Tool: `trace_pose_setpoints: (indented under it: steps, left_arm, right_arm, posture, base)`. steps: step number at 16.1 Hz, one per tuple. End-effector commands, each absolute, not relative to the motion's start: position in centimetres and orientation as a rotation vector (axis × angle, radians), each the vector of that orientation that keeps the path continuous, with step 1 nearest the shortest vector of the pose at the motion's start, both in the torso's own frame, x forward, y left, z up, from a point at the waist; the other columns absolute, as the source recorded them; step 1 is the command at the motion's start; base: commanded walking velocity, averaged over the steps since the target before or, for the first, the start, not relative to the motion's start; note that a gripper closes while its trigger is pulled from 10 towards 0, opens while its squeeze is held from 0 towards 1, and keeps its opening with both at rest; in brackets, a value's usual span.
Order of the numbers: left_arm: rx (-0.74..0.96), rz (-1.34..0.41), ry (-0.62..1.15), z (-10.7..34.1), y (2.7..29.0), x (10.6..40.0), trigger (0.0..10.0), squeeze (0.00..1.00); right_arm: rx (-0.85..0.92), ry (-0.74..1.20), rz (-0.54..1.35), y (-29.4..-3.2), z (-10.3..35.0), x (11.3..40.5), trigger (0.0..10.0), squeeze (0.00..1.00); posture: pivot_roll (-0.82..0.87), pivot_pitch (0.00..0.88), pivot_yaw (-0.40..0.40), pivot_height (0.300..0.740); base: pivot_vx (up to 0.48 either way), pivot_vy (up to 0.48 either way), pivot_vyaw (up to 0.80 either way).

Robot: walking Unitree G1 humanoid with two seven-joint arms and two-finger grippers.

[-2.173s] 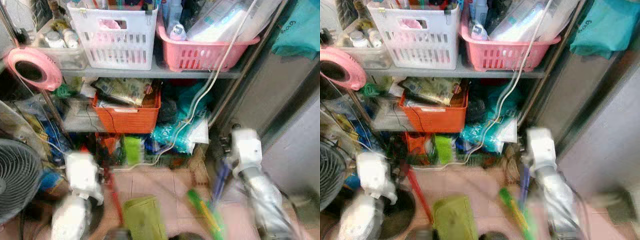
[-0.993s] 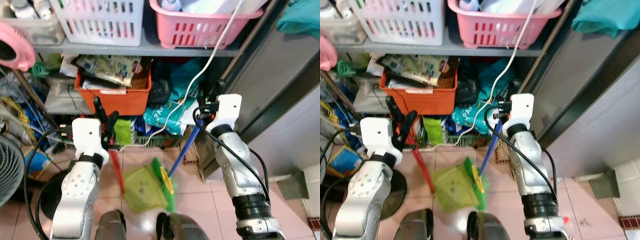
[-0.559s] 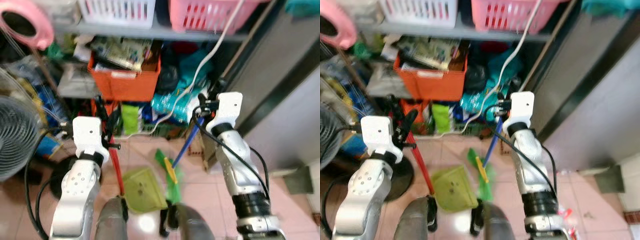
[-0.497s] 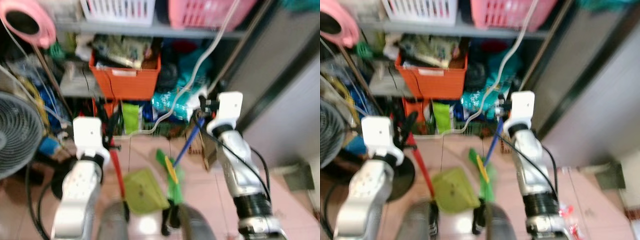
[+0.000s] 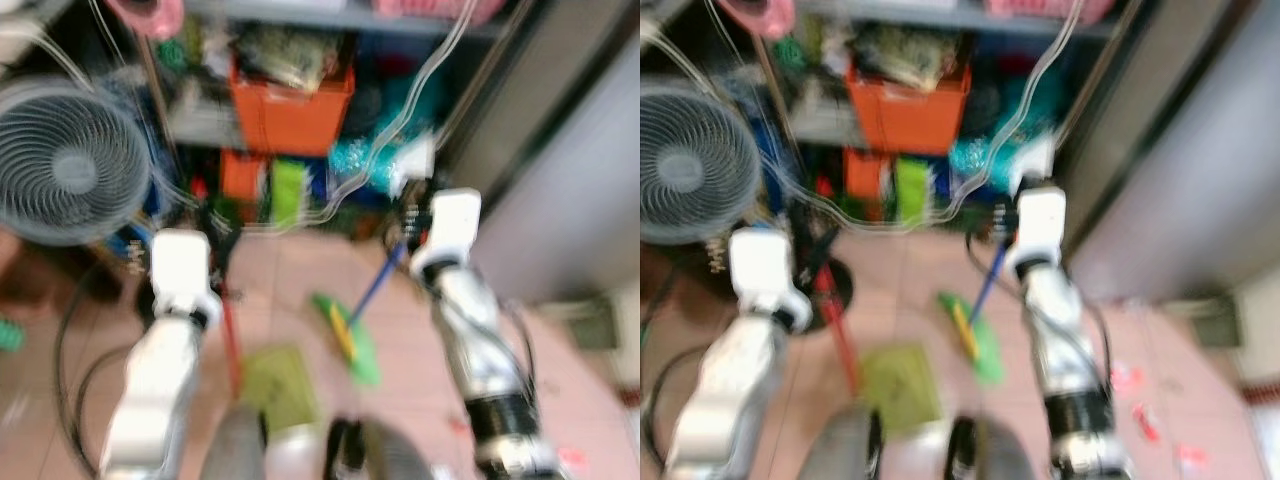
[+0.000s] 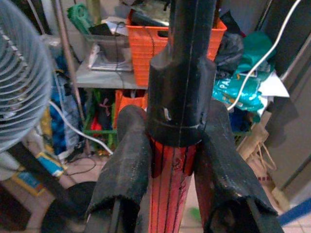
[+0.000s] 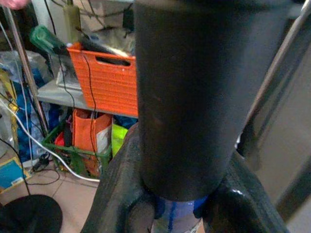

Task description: Sweep floor

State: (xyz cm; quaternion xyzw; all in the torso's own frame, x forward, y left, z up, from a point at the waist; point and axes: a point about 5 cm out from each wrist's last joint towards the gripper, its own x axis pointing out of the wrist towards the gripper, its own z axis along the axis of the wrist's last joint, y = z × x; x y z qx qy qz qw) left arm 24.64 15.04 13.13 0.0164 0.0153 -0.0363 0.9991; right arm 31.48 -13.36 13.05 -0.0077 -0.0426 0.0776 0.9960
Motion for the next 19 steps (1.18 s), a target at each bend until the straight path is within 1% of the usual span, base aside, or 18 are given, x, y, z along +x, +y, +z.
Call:
trace_pose_setpoints:
  steps: [1,7,10,11,14,19]
  left_arm:
    - [0.004,-0.106,-0.011,13.94,14.19,24.61,10.0,0.0]
    - [0.006,-0.105,-0.013,13.98,14.11,24.85,10.0,0.0]
    - [-0.024,-0.097,-0.034,14.26,14.08,24.98,10.0,0.0]
    - [-0.012,-0.103,-0.056,14.49,14.11,24.91,10.0,0.0]
    - [-0.007,-0.107,-0.047,14.48,14.2,24.95,10.0,0.0]
    - [-0.015,-0.095,-0.051,14.71,14.65,25.35,10.0,0.0]
  right_arm:
    - [-0.037,-0.07,0.135,-14.16,12.9,31.55,10.0,0.0]
    - [-0.047,-0.07,0.136,-14.18,12.88,31.61,10.0,0.0]
    - [-0.052,-0.061,0.129,-14.44,12.77,31.65,10.0,0.0]
    - [-0.054,-0.057,0.126,-14.59,12.65,31.63,10.0,0.0]
    - [-0.055,-0.049,0.125,-14.65,12.52,31.65,10.0,0.0]
    - [-0.05,-0.057,0.128,-14.34,12.67,31.96,10.0,0.0]
  posture:
    - [0.07,0.16,-0.067,0.74]
    - [0.06,0.165,-0.069,0.74]
    - [0.06,0.17,-0.07,0.74]
    - [0.06,0.173,-0.075,0.74]
    - [0.06,0.176,-0.076,0.74]
    - [0.06,0.17,-0.063,0.74]
  base:
    - [-0.334,0.0,0.0]
    - [-0.298,0.0,0.0]
    - [0.0,0.0,0.0]
    - [0.0,0.0,-0.4]
    - [0.0,0.0,-0.43]
    - [0.0,0.0,-0.8]
